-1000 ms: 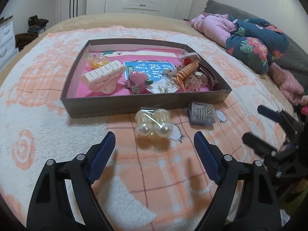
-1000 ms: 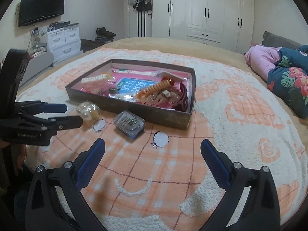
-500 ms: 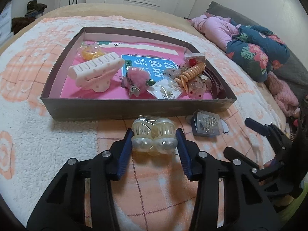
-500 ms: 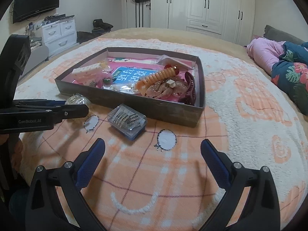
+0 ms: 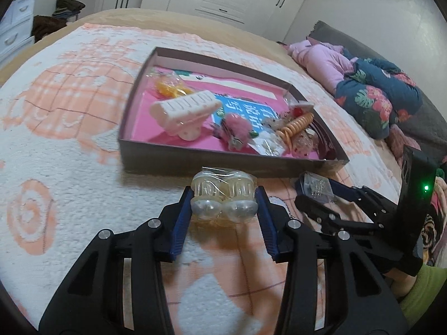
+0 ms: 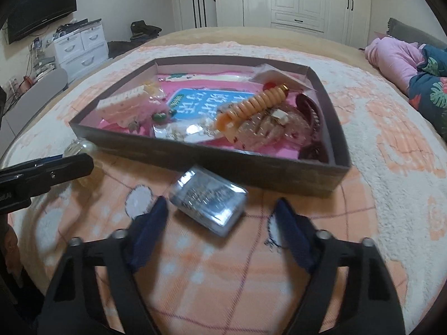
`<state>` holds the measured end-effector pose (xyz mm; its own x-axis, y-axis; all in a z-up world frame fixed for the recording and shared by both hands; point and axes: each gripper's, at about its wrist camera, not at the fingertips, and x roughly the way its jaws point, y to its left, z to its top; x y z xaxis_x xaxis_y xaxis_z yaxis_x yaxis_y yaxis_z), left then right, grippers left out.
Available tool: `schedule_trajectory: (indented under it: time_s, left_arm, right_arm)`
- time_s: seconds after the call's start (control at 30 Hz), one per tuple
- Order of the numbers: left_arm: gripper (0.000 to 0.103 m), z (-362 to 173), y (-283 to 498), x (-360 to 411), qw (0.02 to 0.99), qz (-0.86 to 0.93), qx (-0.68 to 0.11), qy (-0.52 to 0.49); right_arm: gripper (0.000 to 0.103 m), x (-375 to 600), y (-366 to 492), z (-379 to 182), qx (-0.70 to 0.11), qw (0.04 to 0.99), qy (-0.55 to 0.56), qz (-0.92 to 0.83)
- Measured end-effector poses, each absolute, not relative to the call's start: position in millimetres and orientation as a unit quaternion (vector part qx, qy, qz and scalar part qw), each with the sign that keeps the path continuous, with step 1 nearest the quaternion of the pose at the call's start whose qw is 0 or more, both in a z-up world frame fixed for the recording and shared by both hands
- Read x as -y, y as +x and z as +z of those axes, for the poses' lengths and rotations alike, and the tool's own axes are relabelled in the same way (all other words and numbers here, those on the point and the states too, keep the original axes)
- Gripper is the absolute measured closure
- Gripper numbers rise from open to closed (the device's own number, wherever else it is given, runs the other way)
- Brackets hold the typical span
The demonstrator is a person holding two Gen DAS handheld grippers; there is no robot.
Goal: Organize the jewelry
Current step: 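Grasp the pearl earrings with the left tool while the right grasps the silver pin case, then carry the pearl earrings and pin case into the box and open both tools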
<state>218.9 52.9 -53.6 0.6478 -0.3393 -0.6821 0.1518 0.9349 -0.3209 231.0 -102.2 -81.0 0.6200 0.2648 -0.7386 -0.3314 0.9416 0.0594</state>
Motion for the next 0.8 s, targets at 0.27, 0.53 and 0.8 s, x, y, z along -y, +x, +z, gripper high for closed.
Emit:
schedule_trajectory:
  time_s: [0.27, 0.53, 0.8]
  left_arm:
    - [0.067, -35.9, 212.6, -60.5, 0.912, -0.134, -0.369, -0.117]
    - [0.067, -18.6, 219.0, -67.9, 0.92, -0.129, -0.349, -0.124]
    - [0.067, -14.5, 233.9, -58.9, 0.922, -0.133, -0.344, -0.121]
  right_arm:
    - [0.051, 88.1, 223.0, -65.4, -0.385, 0.898, -0.043, 0.207]
    - [0.051, 88.6, 218.8, -33.3, -0.352, 0.908, -0.04, 0.224]
    - [0.051, 105.0, 242.3, -10.8, -0.329, 0.922, -0.032, 0.201]
